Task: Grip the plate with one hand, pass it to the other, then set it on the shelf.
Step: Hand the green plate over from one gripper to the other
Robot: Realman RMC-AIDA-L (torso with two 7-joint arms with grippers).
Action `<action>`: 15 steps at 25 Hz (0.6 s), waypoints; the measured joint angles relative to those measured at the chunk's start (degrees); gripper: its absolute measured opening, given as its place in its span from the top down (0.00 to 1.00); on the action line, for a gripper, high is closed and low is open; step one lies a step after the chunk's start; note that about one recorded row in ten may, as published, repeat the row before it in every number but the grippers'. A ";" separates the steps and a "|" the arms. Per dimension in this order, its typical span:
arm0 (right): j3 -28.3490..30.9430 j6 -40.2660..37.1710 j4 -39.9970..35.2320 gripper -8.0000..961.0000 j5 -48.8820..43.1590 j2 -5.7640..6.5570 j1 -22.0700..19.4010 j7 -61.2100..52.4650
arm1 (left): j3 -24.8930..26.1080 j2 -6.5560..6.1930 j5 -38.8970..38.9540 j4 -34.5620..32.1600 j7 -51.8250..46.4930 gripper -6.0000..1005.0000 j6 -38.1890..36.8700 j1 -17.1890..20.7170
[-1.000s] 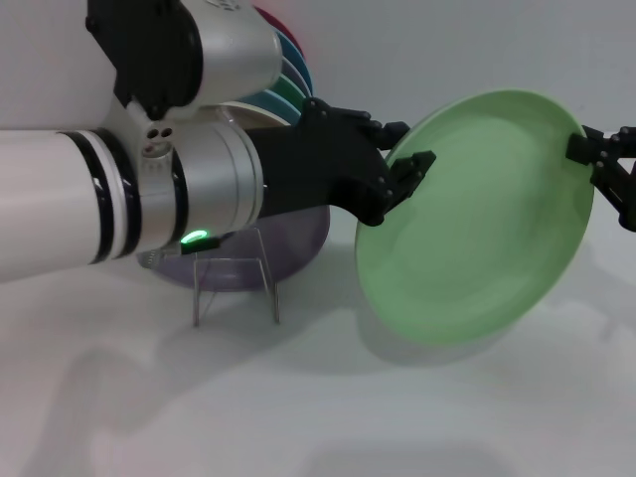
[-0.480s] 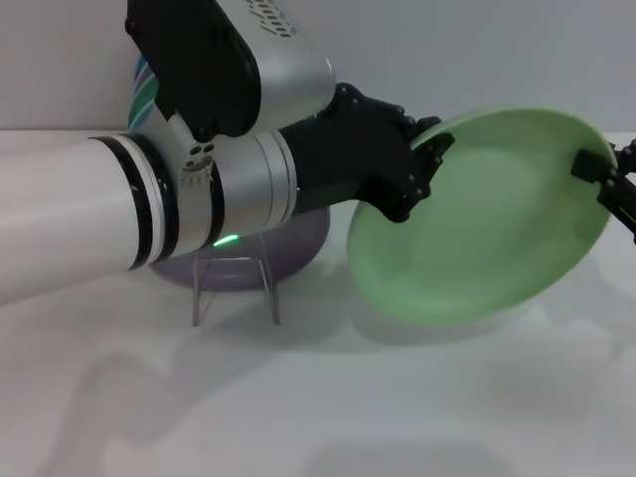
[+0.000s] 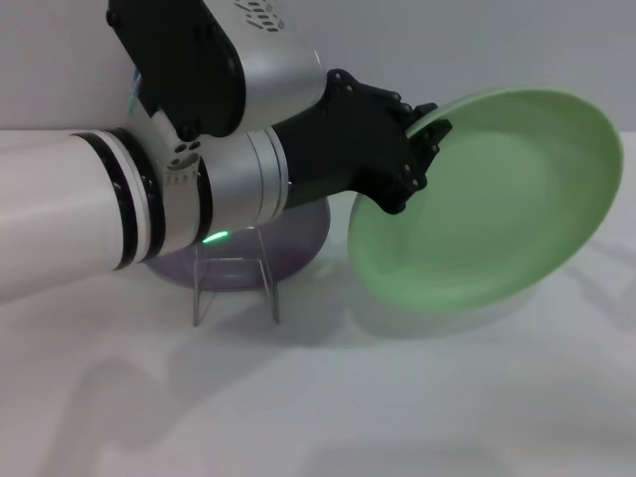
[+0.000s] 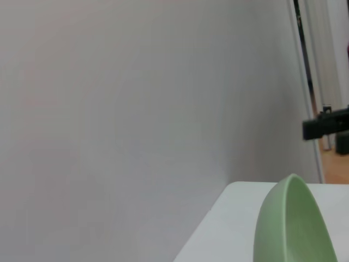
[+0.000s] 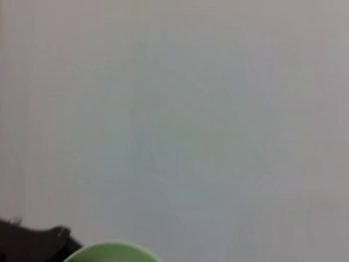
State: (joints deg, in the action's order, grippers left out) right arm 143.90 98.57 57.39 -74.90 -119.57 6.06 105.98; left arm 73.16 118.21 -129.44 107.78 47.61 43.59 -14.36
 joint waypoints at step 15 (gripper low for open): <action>8.33 0.75 -2.03 0.36 8.20 -0.33 -2.80 -3.88 | 3.15 -0.26 0.85 6.97 16.17 0.91 -8.64 9.81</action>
State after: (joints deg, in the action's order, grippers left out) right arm 152.23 99.32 55.36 -66.70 -119.90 3.27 102.10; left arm 76.31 117.95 -128.59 114.75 63.78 34.95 -4.55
